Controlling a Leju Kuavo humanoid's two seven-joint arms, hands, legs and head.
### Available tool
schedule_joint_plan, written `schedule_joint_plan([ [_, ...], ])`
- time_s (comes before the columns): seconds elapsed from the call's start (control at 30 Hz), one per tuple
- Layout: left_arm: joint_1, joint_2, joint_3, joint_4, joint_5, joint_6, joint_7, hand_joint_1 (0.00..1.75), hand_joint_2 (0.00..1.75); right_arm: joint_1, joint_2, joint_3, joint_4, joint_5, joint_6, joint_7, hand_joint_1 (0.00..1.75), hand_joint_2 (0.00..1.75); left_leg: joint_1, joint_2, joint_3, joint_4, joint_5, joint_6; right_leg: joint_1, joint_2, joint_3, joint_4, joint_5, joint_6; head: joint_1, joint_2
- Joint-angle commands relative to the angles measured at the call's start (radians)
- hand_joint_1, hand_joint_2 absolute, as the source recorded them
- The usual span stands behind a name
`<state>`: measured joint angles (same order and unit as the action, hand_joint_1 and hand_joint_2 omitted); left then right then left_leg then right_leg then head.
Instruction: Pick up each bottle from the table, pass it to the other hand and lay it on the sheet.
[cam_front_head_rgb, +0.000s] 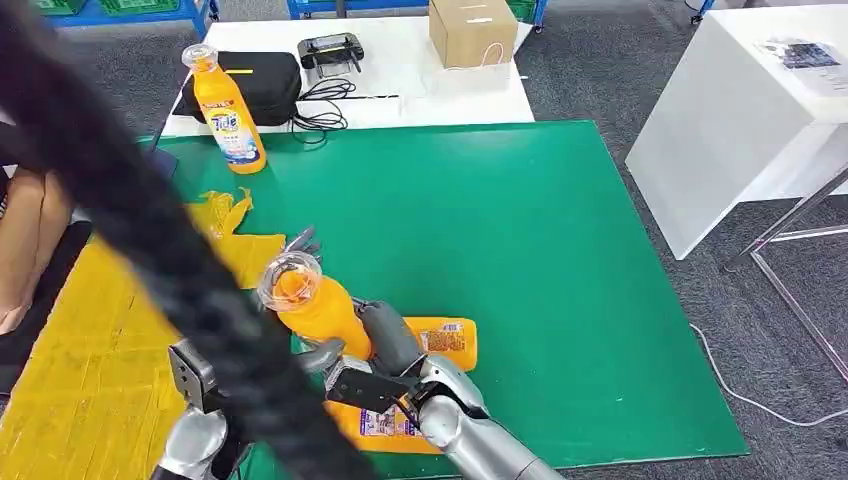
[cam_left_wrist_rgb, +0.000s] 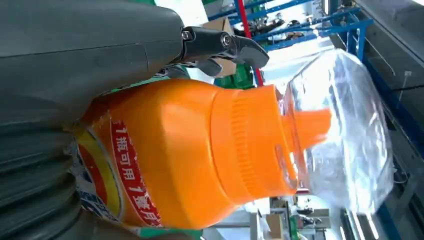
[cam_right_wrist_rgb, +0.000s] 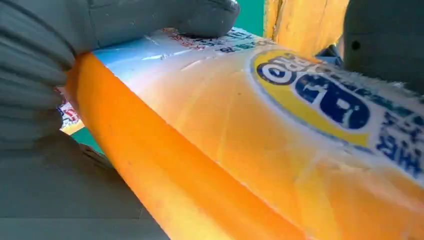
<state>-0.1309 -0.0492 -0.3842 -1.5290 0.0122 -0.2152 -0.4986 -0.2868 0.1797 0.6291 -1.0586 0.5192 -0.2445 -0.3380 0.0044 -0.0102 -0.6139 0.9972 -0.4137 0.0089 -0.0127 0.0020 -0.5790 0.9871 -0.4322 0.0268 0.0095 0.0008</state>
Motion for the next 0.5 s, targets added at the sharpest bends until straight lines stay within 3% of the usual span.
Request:
schedule_joint_plan([
  [0.03,-0.025,-0.013,-0.104,0.064,-0.024,0.013,0.001,1.75,1.75,-0.044,-0.002,0.041,0.017,0.008,-0.002,0.003,1.75,1.75,0.002,0.001,0.005,0.001,-0.003,0.000,0.002,0.000,0.006,-0.001,-0.002,-0.001,0.000,0.000],
  [0.5,-0.037,-0.008,-0.095,0.074,-0.029,0.043,0.002,1.75,1.75,-0.030,-0.015,0.024,-0.063,-0.006,-0.027,-0.003,1.75,1.75,0.001,0.001,0.004,0.001,-0.002,0.000,0.002,-0.001,0.005,-0.001,-0.002,-0.001,0.000,0.000],
])
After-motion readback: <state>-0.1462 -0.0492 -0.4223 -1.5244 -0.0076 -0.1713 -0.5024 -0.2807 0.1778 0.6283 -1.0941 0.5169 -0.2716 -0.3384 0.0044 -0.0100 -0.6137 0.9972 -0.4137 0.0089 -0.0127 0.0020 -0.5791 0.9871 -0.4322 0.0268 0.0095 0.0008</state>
